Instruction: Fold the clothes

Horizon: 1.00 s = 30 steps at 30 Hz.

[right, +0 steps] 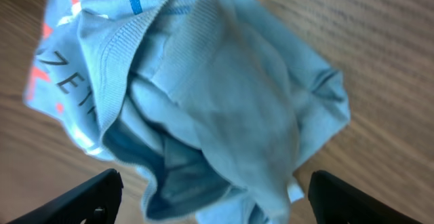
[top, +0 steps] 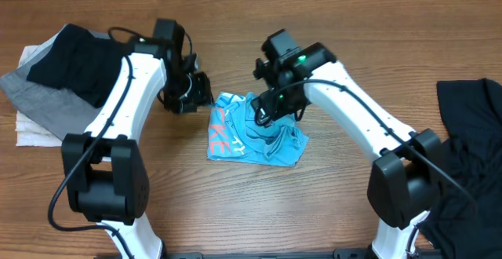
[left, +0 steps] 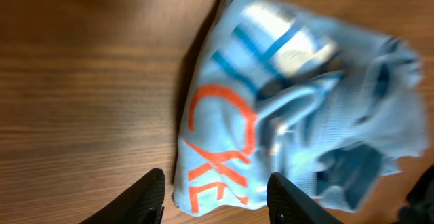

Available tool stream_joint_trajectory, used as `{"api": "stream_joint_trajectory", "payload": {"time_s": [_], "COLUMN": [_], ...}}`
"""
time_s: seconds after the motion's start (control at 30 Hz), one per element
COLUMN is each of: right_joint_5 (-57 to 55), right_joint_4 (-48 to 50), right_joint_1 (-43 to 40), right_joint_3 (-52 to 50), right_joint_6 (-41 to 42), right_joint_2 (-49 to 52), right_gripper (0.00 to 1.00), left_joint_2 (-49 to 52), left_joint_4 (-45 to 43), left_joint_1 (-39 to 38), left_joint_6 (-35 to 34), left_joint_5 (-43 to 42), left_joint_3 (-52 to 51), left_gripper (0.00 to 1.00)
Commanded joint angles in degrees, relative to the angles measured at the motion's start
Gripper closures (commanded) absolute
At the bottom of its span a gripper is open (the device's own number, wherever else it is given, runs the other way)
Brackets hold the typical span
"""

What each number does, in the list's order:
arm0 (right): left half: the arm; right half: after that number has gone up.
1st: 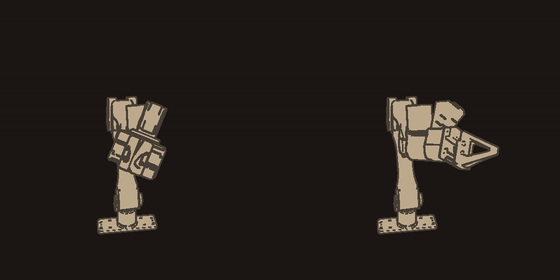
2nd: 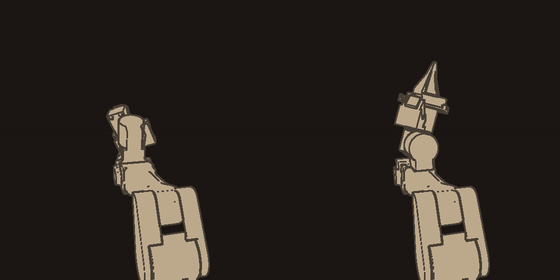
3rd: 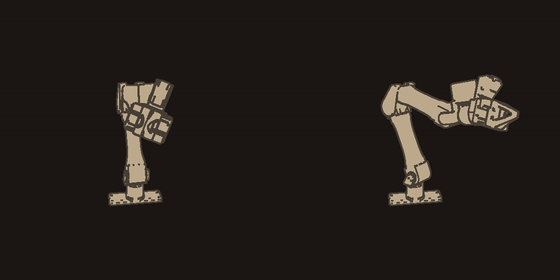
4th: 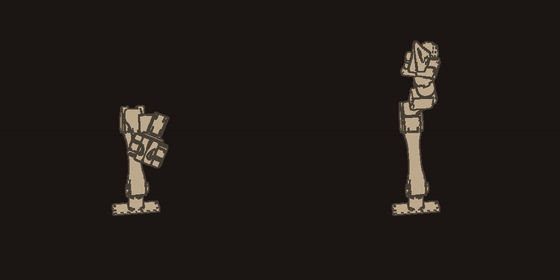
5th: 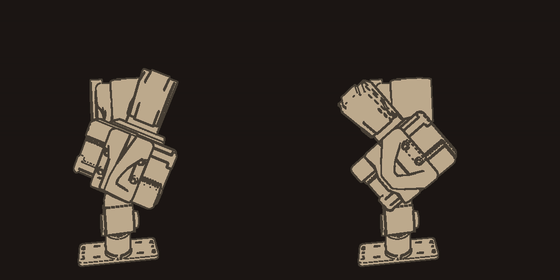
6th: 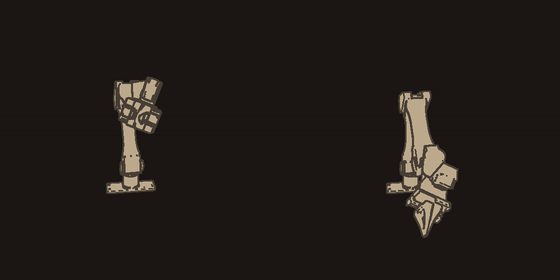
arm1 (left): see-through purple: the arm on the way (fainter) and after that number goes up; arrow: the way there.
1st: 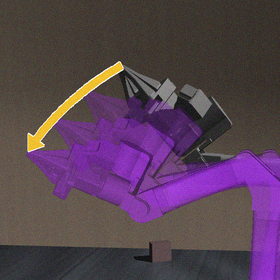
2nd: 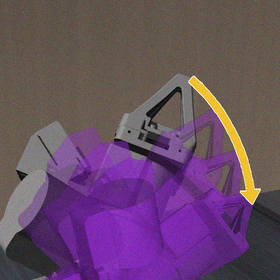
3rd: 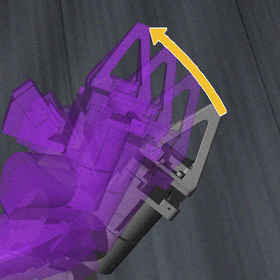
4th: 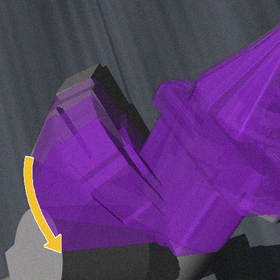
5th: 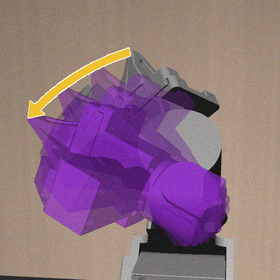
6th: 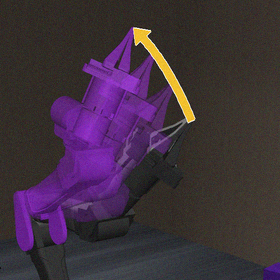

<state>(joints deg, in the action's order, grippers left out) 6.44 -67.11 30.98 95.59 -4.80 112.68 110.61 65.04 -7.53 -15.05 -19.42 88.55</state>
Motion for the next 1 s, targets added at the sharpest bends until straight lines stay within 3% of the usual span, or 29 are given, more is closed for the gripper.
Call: {"api": "stream_joint_trajectory", "payload": {"time_s": [0.0,0.17,0.27,0.4,0.57,0.7,0.83,0.93,0.97], "right_joint_5": [-6.2,-6.4,-6.4,-6.4,-7.8,-18.5,-20.7,-17.7,-16.1], "right_joint_4": [1.4,3.6,3.7,3.6,2.2,1.9,0.3,-1.9,-2.6], "right_joint_1": [1.1,2.0,2.1,2.1,1.7,-0.6,-5.1,-8.5,-9.3], "right_joint_3": [-0.8,-1.9,-1.9,-1.9,-1.9,-1.9,-1.9,-1.9,-1.9], "right_joint_6": [-2.5,-3.0,-2.7,-2.3,-0.5,13.7,24.8,27.7,27.4], "right_joint_2": [1.5,3.1,3.7,3.7,3.7,3.7,3.7,3.7,3.7], "right_gripper": [0.11,0.23,0.55,0.62,0.88,0.91,0.89,0.76,0.68], "left_joint_2": [1.4,3.2,3.7,4.3,4.4,4.4,4.4,4.4,4.4], "left_joint_4": [-1.2,-3.8,-5.9,-8.2,-10.8,-11.4,-12.0,-13.1,-13.4], "left_joint_1": [-0.5,-0.5,-0.5,-1.1,-2.7,-3.5,-3.5,-3.4,-3.4], "left_joint_6": [-1.1,-2.1,-2.1,-2.1,-2.1,-2.4,-2.8,-3.0,-3.0], "left_joint_5": [-1.7,-1.9,-2.8,-3.0,-1.8,2.6,4.9,5.0,4.9], "left_joint_3": [-2.9,-5.2,-6.5,-7.3,-9.5,-11.9,-14.6,-15.9,-16.0], "left_gripper": [0.48,0.46,0.46,0.43,0.42,0.44,0.46,0.47,0.47]}}
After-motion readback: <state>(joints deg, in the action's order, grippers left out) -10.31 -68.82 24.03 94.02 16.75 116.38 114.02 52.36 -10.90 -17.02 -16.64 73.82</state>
